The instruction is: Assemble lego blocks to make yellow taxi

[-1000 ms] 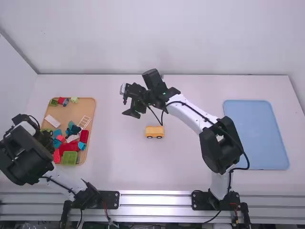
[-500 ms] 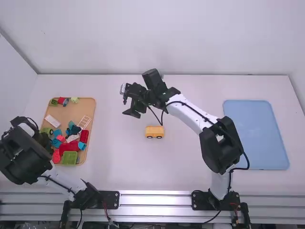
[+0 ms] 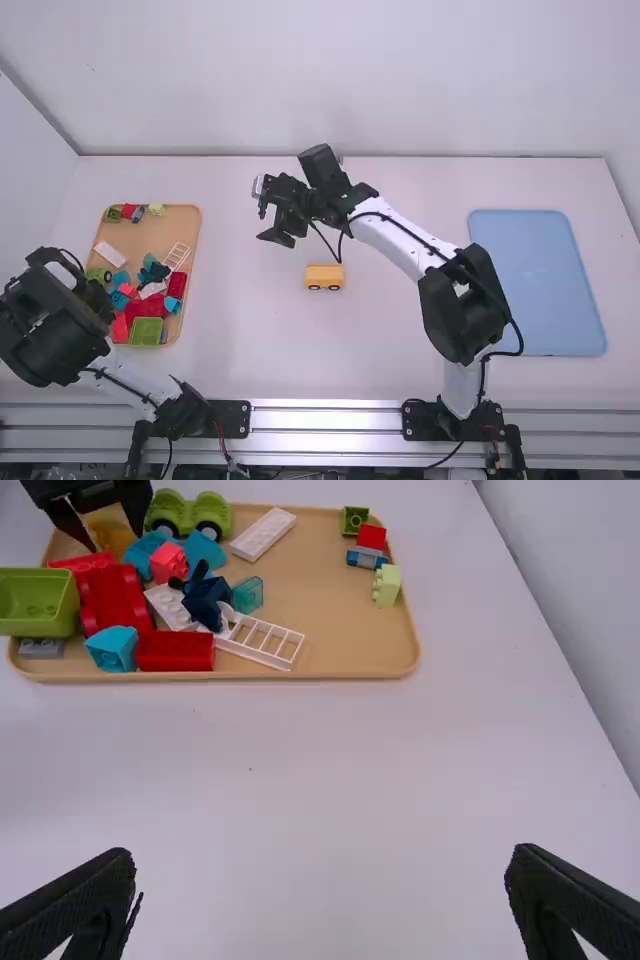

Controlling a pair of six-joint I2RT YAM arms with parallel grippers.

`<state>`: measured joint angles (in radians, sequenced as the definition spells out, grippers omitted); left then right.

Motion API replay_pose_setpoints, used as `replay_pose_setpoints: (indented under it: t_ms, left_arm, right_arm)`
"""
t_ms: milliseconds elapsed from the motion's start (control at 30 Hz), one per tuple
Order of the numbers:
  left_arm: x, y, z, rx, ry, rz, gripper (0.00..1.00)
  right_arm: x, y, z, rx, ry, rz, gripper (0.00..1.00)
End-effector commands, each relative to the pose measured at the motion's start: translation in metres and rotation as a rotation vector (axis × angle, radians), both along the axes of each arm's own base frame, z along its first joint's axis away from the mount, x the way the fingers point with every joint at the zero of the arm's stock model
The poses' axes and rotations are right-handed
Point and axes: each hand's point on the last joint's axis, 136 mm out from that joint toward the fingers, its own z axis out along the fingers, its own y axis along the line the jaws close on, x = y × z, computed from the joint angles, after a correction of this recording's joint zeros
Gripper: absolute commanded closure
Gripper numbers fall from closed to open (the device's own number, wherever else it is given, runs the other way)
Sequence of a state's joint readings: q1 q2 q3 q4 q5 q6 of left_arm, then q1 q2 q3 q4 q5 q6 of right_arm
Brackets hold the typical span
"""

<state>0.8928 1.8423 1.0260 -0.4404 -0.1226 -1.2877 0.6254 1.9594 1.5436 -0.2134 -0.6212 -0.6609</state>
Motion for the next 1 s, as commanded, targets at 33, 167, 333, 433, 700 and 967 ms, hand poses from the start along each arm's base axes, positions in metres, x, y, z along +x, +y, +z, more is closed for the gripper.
replay_pose_setpoints:
  t_ms: [33,167,333,433,700,967]
  left_arm:
    - [-0.005,-0.010,-0.013,-0.032,-0.006,0.009,0.51]
    - [-0.005,-0.015,-0.023,-0.031,-0.027,0.018,0.54]
    - [-0.007,-0.017,-0.024,-0.041,-0.034,0.055,0.60]
    - [-0.003,-0.018,-0.023,-0.048,-0.047,0.047,0.68]
    - [0.003,-0.014,-0.016,-0.050,-0.048,-0.050,0.73]
    - [0.030,-0.002,0.004,-0.007,-0.072,-0.377,0.78]
  right_arm:
    - [0.002,0.001,0.020,0.027,-0.031,0.002,0.01]
    - [0.003,0.001,0.020,0.027,-0.032,0.002,0.01]
    - [0.003,0.001,0.020,0.027,-0.032,0.002,0.02]
    - [0.003,0.001,0.020,0.028,-0.033,0.002,0.01]
    - [0.003,0.001,0.020,0.027,-0.032,0.001,0.01]
    - [0.007,-0.003,0.020,0.026,-0.032,-0.009,0.01]
